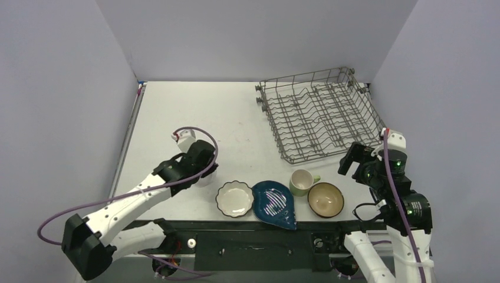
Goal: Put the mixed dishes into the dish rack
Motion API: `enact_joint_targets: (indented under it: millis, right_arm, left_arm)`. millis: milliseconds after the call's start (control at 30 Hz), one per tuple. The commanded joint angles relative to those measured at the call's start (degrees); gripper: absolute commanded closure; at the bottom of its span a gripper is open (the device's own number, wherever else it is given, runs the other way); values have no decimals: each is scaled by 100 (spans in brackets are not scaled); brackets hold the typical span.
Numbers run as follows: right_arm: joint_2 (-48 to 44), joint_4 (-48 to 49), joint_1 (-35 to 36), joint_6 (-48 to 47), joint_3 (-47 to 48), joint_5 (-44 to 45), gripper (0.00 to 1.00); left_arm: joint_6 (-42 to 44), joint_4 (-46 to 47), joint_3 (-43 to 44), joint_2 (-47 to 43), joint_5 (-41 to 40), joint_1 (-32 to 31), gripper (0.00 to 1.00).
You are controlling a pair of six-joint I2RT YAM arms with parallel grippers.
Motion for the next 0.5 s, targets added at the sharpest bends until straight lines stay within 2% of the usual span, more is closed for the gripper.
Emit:
enact_joint_targets:
  millis: [0,67,167,233,267,400,467]
  right_arm:
    - [273,636,115,-58,-113,-517,9]
    - [390,923,280,53,-154,-699,9]
    - [532,1665,1017,192,-210,-633,8]
    - [674,2173,1851,188,-233,-124,8]
    - [754,2322,2533,151,-244,301,8]
    - [1686,3030,4626,-212,-59,1824,7]
    - [2084,3195,5235,-233,154,2547,7]
  left_arm:
    - [586,1109,622,-674,855,97,100]
    - [502,1669,775,-678,1474,187,100]
    - [21,2653,1084,-217,2475,262,100]
    - [-273,3138,1508,230,2967,265,100]
    - [-386,3304,1598,387,3121,269,100]
    - [-1272,4713,1827,1314,3854,221,100]
    - [-1638,5272,1897,1569,3940,179,100]
